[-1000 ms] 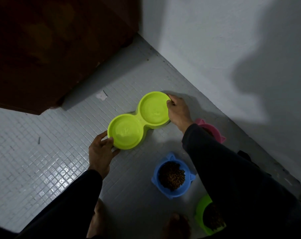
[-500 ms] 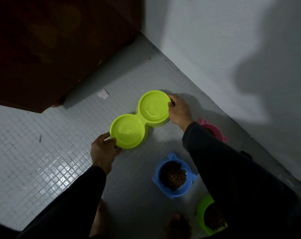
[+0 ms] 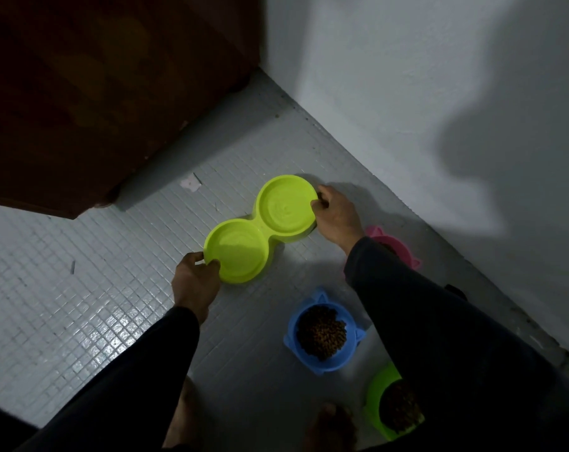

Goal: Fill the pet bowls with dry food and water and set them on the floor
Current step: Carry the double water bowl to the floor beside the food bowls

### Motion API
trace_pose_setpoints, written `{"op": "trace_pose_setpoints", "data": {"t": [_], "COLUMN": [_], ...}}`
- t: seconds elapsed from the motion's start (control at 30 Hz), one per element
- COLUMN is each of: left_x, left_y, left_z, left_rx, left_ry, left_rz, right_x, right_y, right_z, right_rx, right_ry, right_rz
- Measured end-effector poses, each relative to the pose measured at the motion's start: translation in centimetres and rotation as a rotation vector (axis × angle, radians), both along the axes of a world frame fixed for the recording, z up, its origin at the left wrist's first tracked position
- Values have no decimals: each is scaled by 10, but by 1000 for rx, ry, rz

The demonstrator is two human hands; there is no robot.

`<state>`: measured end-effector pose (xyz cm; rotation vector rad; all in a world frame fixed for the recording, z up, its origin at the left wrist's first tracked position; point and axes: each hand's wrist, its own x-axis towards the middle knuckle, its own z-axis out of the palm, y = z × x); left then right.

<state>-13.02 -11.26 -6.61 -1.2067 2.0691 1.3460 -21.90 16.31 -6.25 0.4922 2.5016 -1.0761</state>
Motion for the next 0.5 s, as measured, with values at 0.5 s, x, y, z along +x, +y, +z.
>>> {"op": "trace_pose_setpoints", "data": {"t": [0.5], "left_x": [-23], "left_y": [7], "left_z": [109], "left_rx": [-247], "left_ry": [-69], "left_rz": [-603], "right_x": [38], "right_y": [10], "right_z": [104], "right_rx": [138], "right_ry": [-171], "right_rz": [282]}}
